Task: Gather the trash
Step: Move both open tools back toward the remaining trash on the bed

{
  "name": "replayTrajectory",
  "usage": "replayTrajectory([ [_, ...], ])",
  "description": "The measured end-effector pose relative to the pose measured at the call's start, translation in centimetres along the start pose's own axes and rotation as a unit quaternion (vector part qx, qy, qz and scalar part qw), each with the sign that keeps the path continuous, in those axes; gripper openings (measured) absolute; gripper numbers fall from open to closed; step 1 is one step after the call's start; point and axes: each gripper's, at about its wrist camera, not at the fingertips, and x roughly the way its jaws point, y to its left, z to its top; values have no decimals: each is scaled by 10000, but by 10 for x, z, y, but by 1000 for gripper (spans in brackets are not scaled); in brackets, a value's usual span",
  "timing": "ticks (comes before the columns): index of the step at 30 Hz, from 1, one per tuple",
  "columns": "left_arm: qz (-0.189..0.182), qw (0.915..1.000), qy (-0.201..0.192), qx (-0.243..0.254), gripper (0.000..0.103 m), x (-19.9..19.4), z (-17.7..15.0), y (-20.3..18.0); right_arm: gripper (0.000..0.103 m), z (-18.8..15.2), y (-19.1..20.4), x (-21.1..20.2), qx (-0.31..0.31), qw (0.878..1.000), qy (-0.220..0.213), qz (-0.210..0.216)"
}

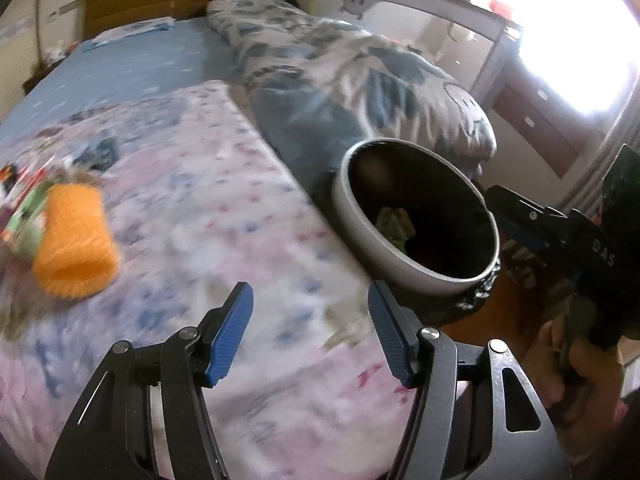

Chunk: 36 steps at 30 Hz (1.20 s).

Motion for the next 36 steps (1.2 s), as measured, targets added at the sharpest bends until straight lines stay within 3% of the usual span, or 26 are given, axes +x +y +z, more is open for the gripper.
replayTrajectory([
  [15,560,9949,-263,-802,61,-48,-42,92,80,-41,83,26,-452,9963,464,569],
  [26,923,9852,-375,-1393,61,-71,-65,153,80,-68,140,52,-805,9890,851,901],
  [36,1181,9802,-361,-1549,61,-76,-76,185,80,-87,178,73,-1013,9831,1073,1080],
])
